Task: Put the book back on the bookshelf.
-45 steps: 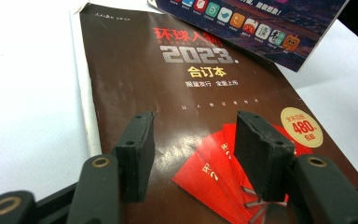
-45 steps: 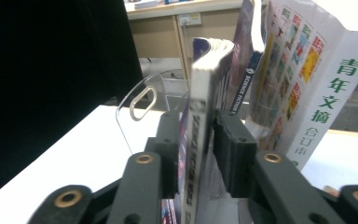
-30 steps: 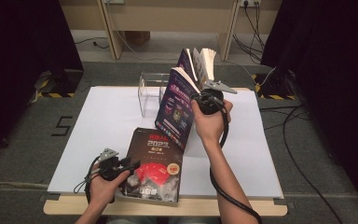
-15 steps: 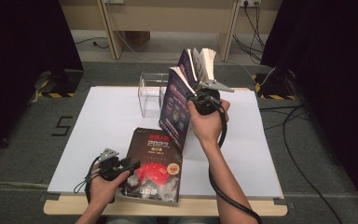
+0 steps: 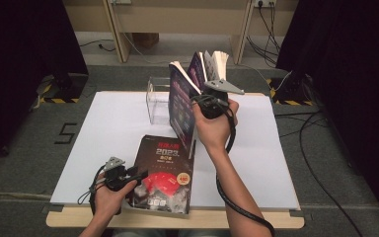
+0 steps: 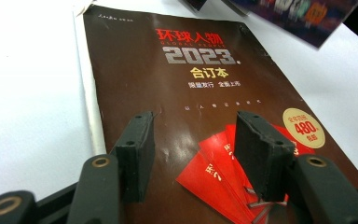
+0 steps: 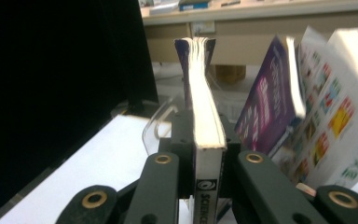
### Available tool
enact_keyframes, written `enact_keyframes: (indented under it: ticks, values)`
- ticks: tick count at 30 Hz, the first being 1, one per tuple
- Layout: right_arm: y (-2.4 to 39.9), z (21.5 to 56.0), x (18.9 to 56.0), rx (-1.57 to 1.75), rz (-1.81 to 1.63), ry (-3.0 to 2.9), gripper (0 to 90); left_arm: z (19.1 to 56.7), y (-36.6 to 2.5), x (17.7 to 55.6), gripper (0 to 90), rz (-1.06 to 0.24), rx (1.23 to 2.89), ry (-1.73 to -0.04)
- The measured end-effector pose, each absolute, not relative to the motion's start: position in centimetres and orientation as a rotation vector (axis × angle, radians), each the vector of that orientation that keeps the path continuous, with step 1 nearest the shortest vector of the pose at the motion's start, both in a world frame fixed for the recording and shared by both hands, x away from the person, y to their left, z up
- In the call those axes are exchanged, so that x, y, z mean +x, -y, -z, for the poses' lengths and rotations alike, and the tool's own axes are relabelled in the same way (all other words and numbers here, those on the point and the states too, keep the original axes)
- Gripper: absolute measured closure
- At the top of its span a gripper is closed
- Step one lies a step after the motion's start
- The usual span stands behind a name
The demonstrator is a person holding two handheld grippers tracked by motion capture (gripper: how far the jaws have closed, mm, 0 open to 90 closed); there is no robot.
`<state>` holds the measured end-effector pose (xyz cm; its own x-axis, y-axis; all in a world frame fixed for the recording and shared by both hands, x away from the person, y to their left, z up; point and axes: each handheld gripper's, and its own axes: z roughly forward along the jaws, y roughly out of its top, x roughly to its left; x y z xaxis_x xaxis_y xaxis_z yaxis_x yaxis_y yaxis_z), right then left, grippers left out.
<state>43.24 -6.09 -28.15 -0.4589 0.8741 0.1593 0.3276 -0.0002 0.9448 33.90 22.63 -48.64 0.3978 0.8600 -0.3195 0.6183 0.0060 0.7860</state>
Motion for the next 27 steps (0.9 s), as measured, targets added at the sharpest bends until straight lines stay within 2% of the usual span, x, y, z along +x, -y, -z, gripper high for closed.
enact_keyframes:
  ticks: [8, 27]
  values:
    - [6.2, 26.6, 44.2, 1.246, -1.48, -1.719, 83.2, 48.7, -22.6, 33.9, 47.3, -0.317, 1.702, -1.308]
    - [5.4, 26.0, 47.2, 1.29, -1.497, -1.636, 83.2, 48.7, -22.7, 34.0, 47.3, -0.315, 1.696, -1.311]
